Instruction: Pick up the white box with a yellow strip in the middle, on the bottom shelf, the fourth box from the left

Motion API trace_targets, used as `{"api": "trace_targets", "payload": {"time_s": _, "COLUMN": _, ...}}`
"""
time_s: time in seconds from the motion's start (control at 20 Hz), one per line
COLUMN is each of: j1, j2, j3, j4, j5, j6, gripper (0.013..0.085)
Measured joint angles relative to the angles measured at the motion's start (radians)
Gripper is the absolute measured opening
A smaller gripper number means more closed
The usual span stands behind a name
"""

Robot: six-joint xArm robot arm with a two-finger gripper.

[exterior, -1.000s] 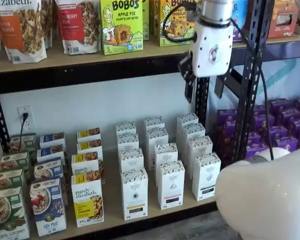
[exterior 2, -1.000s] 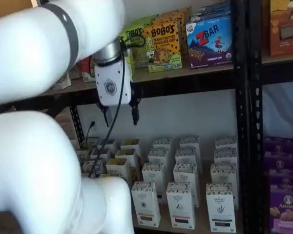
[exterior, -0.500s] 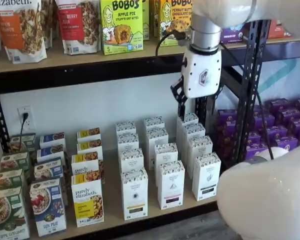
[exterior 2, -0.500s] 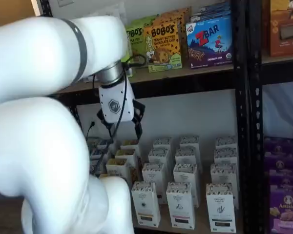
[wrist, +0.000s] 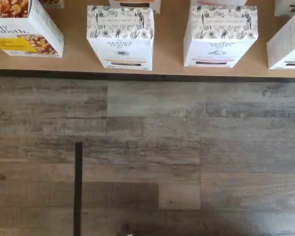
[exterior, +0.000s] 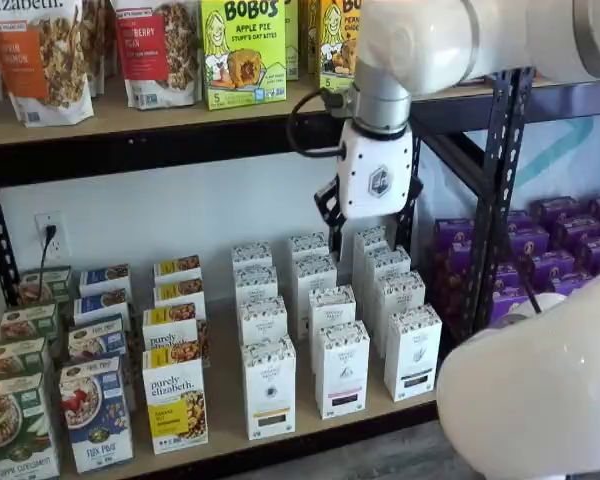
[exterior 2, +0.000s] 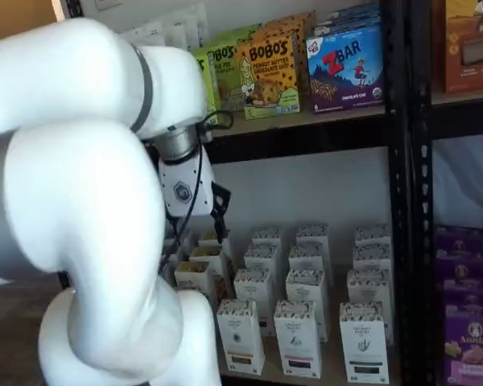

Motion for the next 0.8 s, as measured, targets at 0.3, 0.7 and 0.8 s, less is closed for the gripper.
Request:
{"api": "trace_targets", "payload": {"time_s": 0.3, "j1": 0.047, "j2": 0.075, "j3": 0.015, "j4": -0.06, "j5": -0.081, "j6": 0.078, "gripper": 0.085}}
{"api": "trace_targets", "payload": {"time_s": 0.7, "j1": 0.051, "j2": 0.179, "j3": 0.047, "j4": -0.022, "j5": -0.244, "j6": 0.068, "gripper": 0.085}}
{"api": "trace_targets", "payload": {"time_s": 0.8, "j1": 0.054, "j2": 0.193, "j3": 0.05, "j4": -0.037, "j5": -0.267, "j6": 0.081, "gripper": 0.085}}
